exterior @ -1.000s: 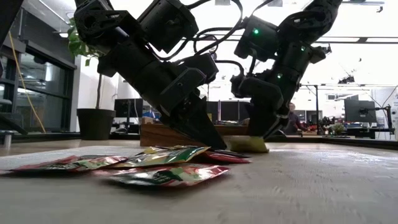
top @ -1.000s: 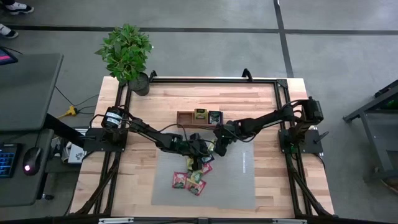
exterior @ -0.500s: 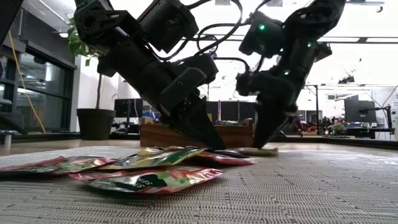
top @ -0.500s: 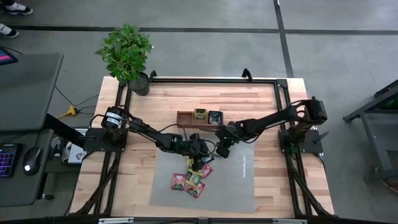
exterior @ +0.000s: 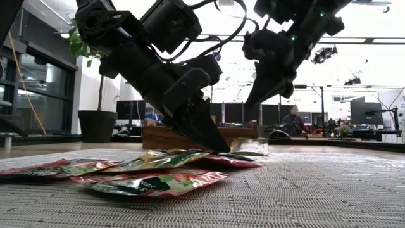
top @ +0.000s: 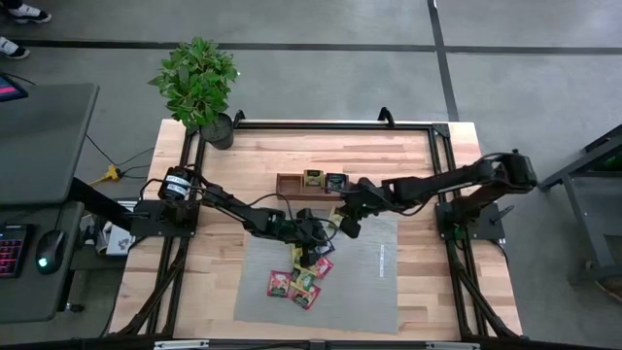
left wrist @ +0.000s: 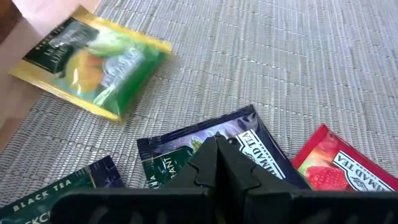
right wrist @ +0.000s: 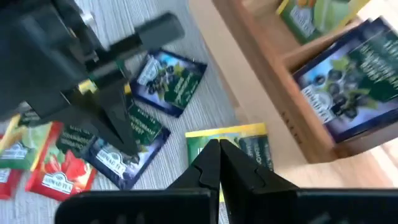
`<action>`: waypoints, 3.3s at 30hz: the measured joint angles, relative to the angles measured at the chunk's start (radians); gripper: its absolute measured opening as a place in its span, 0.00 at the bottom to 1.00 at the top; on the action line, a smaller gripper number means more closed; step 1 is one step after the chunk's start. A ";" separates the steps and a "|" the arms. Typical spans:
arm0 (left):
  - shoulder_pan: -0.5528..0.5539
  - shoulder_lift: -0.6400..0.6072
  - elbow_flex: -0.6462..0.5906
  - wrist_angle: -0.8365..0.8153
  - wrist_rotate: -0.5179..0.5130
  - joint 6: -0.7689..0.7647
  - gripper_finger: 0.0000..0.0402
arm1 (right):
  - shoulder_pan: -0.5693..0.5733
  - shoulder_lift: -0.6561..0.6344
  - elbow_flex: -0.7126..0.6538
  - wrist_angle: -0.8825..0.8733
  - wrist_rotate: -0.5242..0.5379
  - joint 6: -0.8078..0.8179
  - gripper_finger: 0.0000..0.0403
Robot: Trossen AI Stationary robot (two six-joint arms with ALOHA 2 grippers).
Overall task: Pick & Place Tea
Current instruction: Put the yellow tea bag into the middle section of the wooden organizer
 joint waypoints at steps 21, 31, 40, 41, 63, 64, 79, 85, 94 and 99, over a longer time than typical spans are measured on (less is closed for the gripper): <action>0.061 -0.023 0.002 0.182 -0.018 -0.006 0.00 | 0.005 -0.009 -0.121 -0.027 -0.050 0.127 0.00; 0.167 -0.023 0.003 0.188 -0.006 0.000 0.00 | 0.051 -0.009 -0.151 -0.027 -0.025 0.174 0.00; 0.169 0.045 0.037 0.180 0.064 -0.007 0.00 | 0.043 -0.009 -0.151 -0.039 -0.005 0.170 0.00; 0.169 0.064 0.054 0.182 0.078 -0.009 0.00 | 0.043 -0.009 -0.151 -0.042 -0.005 0.169 0.00; 0.154 0.127 0.307 -0.318 0.121 0.158 0.00 | 0.035 -0.010 -0.150 -0.065 0.014 0.157 0.00; 0.148 0.126 0.308 -0.328 0.116 0.160 0.00 | 0.032 -0.010 -0.150 -0.064 0.013 0.157 0.01; 0.036 0.127 0.307 -0.352 0.098 0.169 0.00 | 0.017 -0.010 -0.149 0.054 -0.148 0.194 0.07; 0.037 0.128 0.306 -0.354 0.099 0.170 0.00 | -0.002 -0.010 -0.149 0.078 -0.199 0.249 0.24; 0.037 0.128 0.306 -0.354 0.093 0.166 0.00 | -0.025 0.001 -0.149 0.110 -0.223 0.388 0.49; 0.037 0.129 0.305 -0.354 0.090 0.169 0.00 | -0.009 0.067 -0.149 0.164 -0.233 0.458 0.52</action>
